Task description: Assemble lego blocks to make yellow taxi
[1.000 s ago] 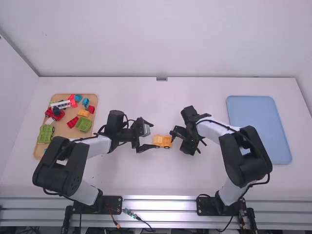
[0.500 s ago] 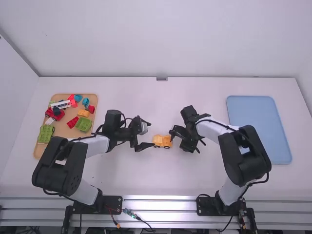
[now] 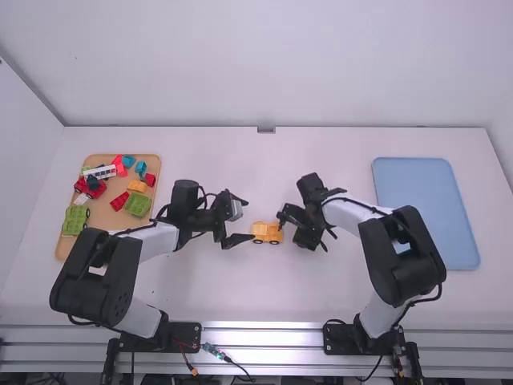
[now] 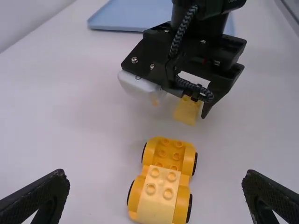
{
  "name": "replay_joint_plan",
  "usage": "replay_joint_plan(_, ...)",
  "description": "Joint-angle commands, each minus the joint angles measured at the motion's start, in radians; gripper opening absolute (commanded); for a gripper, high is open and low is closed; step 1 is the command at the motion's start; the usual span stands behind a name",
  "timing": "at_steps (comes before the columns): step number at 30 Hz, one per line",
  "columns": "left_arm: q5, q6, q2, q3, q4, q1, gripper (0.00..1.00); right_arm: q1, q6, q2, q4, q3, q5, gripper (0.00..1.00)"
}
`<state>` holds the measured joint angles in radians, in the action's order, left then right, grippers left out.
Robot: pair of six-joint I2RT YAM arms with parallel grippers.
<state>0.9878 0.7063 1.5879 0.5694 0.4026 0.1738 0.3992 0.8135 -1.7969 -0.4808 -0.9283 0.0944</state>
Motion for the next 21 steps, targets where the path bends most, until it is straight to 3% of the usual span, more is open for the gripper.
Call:
replay_joint_plan(1, 0.025, -0.022, -0.029, 0.013, 0.000, -0.010, 0.99, 0.000, -0.002, -0.014, -0.002, 0.014, 0.006, 0.76)
replay_joint_plan(7, 0.026, -0.024, -0.040, 0.013, -0.002, -0.011, 0.99, -0.001, -0.005, -0.014, 0.001, 0.021, 0.005, 0.75)
replay_joint_plan(13, 0.025, -0.027, -0.056, 0.013, -0.006, -0.008, 0.99, -0.002, -0.022, -0.014, 0.002, 0.026, 0.006, 0.63)
replay_joint_plan(21, 0.025, -0.028, -0.060, 0.013, -0.013, -0.018, 0.99, -0.001, -0.032, -0.014, -0.020, 0.026, 0.005, 0.59)
